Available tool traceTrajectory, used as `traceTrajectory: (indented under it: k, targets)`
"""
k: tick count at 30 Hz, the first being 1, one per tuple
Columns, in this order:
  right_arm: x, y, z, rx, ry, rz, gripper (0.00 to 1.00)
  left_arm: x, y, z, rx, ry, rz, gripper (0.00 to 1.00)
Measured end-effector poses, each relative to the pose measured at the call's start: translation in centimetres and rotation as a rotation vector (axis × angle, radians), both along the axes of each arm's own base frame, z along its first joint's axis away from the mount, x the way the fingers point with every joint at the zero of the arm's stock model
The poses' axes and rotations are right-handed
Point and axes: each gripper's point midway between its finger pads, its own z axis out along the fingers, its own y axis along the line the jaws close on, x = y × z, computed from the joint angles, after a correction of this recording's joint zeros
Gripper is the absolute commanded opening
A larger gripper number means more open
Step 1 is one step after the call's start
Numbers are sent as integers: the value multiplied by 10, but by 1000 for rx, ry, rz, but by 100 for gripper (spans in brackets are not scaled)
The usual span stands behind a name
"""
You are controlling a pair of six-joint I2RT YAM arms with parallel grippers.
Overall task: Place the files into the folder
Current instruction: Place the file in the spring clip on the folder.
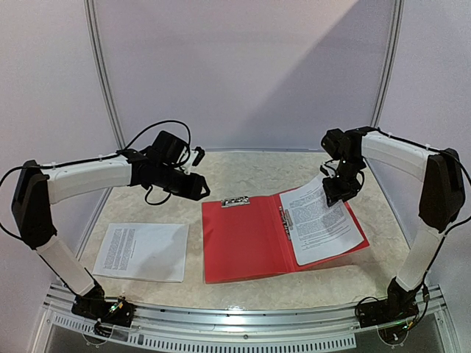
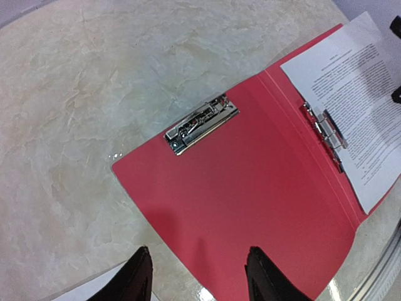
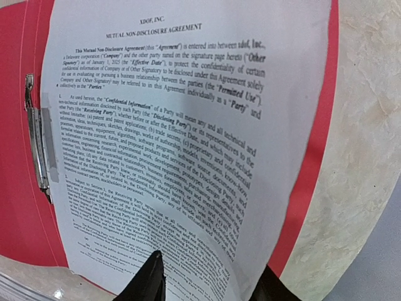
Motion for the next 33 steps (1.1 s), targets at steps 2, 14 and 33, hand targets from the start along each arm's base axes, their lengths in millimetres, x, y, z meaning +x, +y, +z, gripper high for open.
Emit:
traceTrajectory:
  k: [2, 14, 33]
  targets:
    - [3, 0, 1, -4, -6, -1, 45, 0, 0, -1, 0, 2, -1, 52]
    - [9, -15, -4, -103, -12, -31, 61, 0, 0, -2, 0, 4, -2, 52]
    - [27, 56, 41, 67, -210, 73, 61, 14, 23, -10, 112, -40, 104, 58]
